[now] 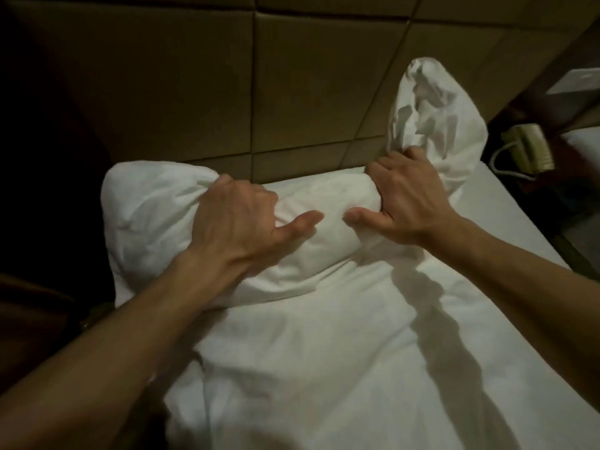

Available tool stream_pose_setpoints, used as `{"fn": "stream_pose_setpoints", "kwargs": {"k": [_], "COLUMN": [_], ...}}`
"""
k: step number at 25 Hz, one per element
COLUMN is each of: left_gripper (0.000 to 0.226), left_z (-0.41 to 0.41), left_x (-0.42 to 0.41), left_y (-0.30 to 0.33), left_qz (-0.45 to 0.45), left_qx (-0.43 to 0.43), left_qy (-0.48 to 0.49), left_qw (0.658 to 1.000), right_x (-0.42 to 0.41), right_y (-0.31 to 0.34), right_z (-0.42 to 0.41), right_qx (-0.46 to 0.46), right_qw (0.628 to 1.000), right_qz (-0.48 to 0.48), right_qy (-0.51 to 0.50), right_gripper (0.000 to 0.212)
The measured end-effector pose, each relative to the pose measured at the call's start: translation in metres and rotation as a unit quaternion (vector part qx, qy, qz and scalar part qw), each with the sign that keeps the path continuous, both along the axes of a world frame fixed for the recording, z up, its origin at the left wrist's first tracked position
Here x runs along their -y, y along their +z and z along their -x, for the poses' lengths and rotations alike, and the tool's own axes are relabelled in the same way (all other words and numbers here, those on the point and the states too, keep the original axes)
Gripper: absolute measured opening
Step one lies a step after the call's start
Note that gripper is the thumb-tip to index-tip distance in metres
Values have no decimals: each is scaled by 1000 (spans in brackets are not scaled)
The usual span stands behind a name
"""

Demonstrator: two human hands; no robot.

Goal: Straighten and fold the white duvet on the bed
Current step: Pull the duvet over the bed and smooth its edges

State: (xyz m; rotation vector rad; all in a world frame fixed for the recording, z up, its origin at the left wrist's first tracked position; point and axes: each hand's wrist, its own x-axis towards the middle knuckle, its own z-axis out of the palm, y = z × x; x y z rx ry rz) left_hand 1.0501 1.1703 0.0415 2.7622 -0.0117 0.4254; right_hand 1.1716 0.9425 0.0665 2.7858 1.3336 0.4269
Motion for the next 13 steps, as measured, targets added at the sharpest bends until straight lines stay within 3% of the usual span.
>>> {"fn": "stream_pose_setpoints", "kwargs": {"k": [3,13], "left_gripper": [88,85], "left_z": [63,173], "left_x": [51,144], "left_y": [32,92], "left_qz": [-27,-32], "left_qx": [39,66], "left_qy": [-54,-154], "left_qw": [997,985], "right_x": [62,171], "right_y": [36,91], "right_z": [72,233], "right_qx": [40,30], "right_qw": [999,995], "right_qz": [-1,3], "right_qy": [-1,-95], "right_gripper": [88,80]}}
